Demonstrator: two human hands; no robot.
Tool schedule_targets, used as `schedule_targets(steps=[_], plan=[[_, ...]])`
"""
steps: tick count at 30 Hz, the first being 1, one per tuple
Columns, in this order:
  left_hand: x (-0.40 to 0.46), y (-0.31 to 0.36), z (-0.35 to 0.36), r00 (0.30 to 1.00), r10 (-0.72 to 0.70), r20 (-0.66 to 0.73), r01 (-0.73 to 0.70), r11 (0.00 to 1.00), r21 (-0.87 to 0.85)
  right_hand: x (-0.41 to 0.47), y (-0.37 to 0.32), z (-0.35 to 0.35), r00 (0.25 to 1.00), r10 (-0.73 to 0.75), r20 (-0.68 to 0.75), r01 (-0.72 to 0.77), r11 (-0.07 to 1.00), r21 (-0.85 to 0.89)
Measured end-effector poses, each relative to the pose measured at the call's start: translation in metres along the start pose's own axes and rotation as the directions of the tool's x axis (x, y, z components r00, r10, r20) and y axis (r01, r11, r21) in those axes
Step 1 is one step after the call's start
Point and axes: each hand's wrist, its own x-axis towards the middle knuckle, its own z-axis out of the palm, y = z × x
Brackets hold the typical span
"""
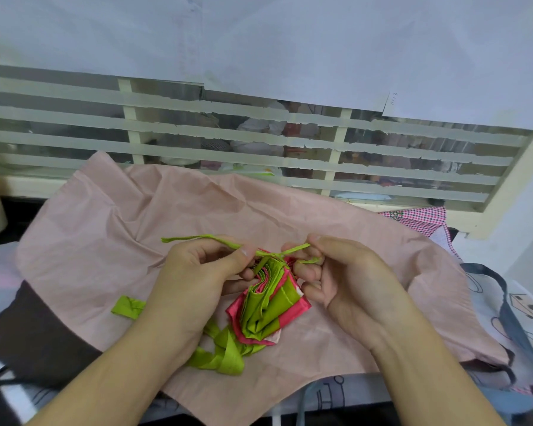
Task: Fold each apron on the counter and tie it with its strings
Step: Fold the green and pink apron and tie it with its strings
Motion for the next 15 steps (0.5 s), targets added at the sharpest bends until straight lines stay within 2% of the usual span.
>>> schedule_targets(steps=[4, 9, 12, 15], plan=[[0.002, 0.003, 0.001, 0.993, -0.111, -0.032, 0.105, 0.984, -0.146, 0.005, 0.003, 0.002, 0.991, 0.013, -0.131, 0.004, 0.992, 0.129], [0.010, 0.005, -0.005, 0.986, -0.133, -0.099, 0.102, 0.958, -0.269, 0.009, 0.003, 0.002, 0.963, -0.007, -0.268, 0.105, 0.930, 0.352], [0.010, 0.006, -0.008, 0.990, -0.118, -0.078, 0.093, 0.958, -0.272, 0.011, 0.005, -0.002, 0.959, -0.025, -0.283, 0.125, 0.931, 0.342], [0.007, 0.008, -0.010, 0.998, -0.058, -0.024, 0.051, 0.970, -0.237, 0.010, 0.005, -0.005, 0.973, -0.033, -0.230, 0.112, 0.934, 0.339]])
